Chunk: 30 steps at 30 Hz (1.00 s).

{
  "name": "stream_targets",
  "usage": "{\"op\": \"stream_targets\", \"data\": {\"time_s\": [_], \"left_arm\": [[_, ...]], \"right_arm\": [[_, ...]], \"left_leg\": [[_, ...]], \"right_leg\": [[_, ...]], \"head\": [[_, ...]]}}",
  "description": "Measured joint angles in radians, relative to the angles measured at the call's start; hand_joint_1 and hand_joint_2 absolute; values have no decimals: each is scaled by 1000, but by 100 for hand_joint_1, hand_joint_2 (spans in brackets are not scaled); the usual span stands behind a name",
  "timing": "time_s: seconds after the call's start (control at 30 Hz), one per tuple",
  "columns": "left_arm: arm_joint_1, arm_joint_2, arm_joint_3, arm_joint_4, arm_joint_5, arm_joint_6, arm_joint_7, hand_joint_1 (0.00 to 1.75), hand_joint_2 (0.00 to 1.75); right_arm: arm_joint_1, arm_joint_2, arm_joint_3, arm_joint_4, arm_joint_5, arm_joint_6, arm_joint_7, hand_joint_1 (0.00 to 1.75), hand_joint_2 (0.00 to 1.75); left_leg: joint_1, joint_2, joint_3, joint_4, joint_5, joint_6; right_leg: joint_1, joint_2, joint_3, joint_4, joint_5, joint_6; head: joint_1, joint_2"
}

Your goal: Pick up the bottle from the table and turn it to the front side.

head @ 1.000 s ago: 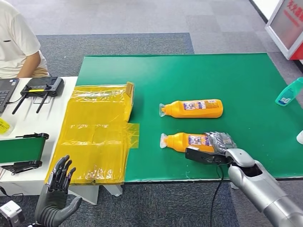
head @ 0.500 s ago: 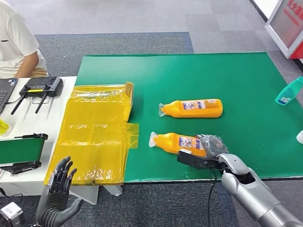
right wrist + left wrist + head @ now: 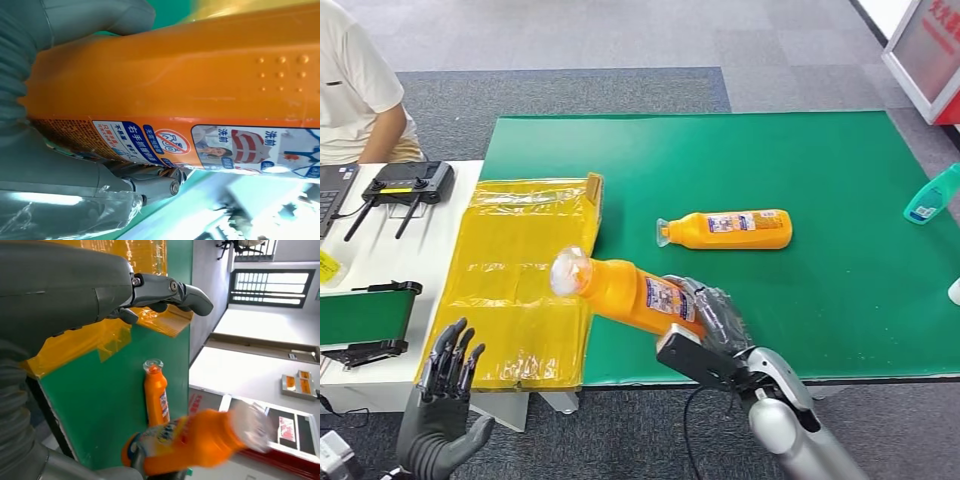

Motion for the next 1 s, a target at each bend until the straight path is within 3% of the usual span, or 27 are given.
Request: {"op": "stream_targets", "data": {"time_s": [0.27, 0.53, 1.0], "left_arm": [[-71, 76, -198, -29, 89, 141, 27, 0, 175], [-105, 119, -295, -55, 86, 175, 38, 0, 175], [-132, 151, -349, -57, 91, 173, 55, 0, 175]], "right_arm": [[121, 90, -44, -169, -241, 130, -185, 175, 175], [202, 125, -37, -179, -258, 169, -209, 175, 175], [219, 133, -27, -166, -235, 173, -210, 175, 175]], "left_leg": [[0, 0, 0, 0, 0, 0], [0, 0, 0, 0, 0, 0], [0, 0, 0, 0, 0, 0]], "right_leg": [[-1, 0, 1, 0, 0, 0], [0, 0, 1, 0, 0, 0], [0, 0, 1, 0, 0, 0]], "head": [[0, 0], [0, 0], [0, 0]]}}
